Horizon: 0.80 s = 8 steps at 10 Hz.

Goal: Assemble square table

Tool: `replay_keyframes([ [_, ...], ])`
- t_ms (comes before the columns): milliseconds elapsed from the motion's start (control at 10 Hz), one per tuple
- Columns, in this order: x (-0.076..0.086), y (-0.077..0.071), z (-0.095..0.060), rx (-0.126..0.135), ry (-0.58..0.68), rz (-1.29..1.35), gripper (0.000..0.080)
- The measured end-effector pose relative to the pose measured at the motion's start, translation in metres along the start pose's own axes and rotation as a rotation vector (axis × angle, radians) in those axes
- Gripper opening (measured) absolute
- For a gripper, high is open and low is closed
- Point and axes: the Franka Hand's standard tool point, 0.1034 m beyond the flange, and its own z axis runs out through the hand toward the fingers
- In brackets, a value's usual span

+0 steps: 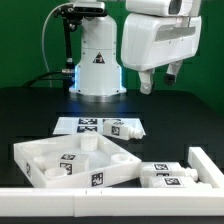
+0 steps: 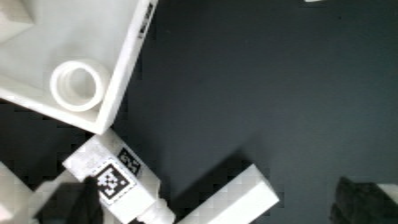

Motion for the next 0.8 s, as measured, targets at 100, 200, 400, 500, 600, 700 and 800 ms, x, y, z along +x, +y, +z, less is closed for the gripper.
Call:
replay_keyframes([
  [100, -0.001, -0.001, -0.001, -0.003, -0.019, 0.001, 0.0649],
  [200, -0.001, -0.001, -0.001, -0.003, -0.019, 0.001, 0.0649],
  [400, -0.001, -0.001, 0.0, -0.001, -0.019, 0.002, 0.0649],
  [500, -0.001, -0.001, 0.001, -0.001, -0.02, 0.002, 0.0649],
  [600, -0.001, -0.002, 0.001, 0.0, -0.02, 0.002, 0.0649],
  [700, -0.005, 0.001, 0.003, 0.0, -0.019, -0.02, 0.0649],
  [800, -0.018, 0.009, 0.008, -0.002, -0.015, -0.056, 0.0649],
])
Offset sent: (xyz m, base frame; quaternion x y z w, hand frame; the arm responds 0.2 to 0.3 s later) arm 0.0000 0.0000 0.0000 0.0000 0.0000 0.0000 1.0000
